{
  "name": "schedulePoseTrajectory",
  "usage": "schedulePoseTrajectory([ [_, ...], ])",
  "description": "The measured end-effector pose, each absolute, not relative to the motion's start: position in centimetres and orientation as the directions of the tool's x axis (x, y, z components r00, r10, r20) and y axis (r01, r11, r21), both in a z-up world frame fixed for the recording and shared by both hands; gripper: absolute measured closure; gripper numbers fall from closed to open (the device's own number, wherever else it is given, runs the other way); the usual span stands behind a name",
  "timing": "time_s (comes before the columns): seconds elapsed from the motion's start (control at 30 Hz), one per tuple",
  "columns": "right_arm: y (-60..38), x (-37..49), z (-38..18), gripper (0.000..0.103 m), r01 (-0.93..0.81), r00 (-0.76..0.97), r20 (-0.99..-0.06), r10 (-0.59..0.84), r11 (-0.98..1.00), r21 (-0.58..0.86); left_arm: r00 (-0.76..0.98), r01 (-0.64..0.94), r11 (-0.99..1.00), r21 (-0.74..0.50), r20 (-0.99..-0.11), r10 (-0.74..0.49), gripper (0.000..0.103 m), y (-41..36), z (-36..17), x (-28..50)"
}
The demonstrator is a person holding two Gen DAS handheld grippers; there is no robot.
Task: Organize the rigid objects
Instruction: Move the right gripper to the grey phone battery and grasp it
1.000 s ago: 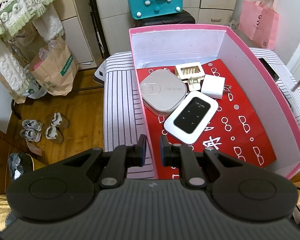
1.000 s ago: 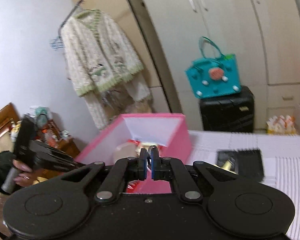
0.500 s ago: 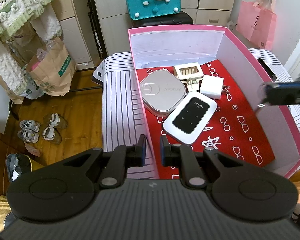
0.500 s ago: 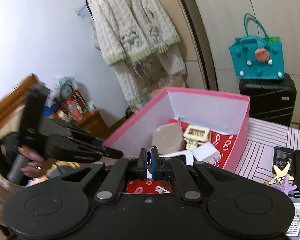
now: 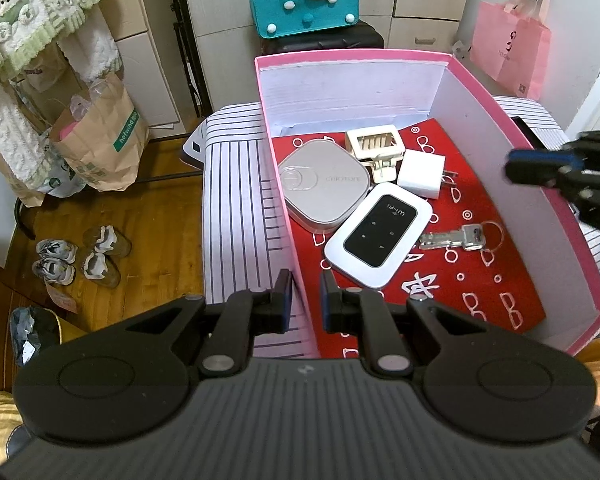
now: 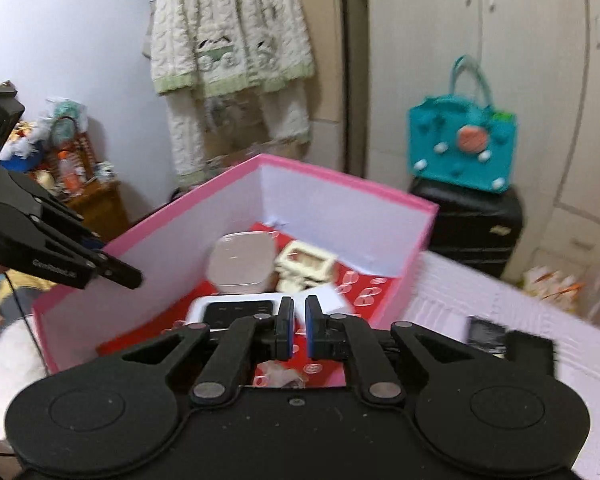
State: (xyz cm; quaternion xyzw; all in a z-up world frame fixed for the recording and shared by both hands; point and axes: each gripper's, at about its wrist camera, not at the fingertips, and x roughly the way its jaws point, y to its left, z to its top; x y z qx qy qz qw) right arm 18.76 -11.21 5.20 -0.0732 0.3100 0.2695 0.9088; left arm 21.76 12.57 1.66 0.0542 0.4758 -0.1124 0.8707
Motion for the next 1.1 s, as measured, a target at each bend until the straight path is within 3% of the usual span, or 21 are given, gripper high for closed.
schedulePoseTrajectory([
  [0.3,-19.2,15.8,6.3,0.089,-0.388,0.727,-0.575,0.376,0.915,0.109,0.525,0.230,0.973,-0.026,-0.838,-0.147,0.090,12.8,1.7,21.7],
  [0.57,-26.9,15.7,2.3,0.079,-0.163,0.700,-0.678,0.223,0.975,0.152,0.527,0.209,0.978,-0.027,-0.839,-0.136,0.090,12.7,1.7,21.7],
  [0.63,-27.9,16.0,1.0,0.072,-0.127,0.682,-0.704,0.198,0.980,0.152,0.527,0.201,0.979,-0.028,-0.839,-0.132,0.090,12.8,1.7,21.7],
  [0.77,-28.5,16.5,-1.4,0.058,-0.114,0.628,-0.755,0.189,0.982,0.151,0.527,0.193,0.981,-0.019,-0.842,-0.120,0.090,12.6,1.7,21.6],
  [1.1,-28.2,18.2,-2.4,0.049,-0.148,0.593,-0.767,0.245,0.970,0.195,0.518,0.187,0.982,-0.024,-0.847,-0.119,0.091,12.7,1.9,21.7],
])
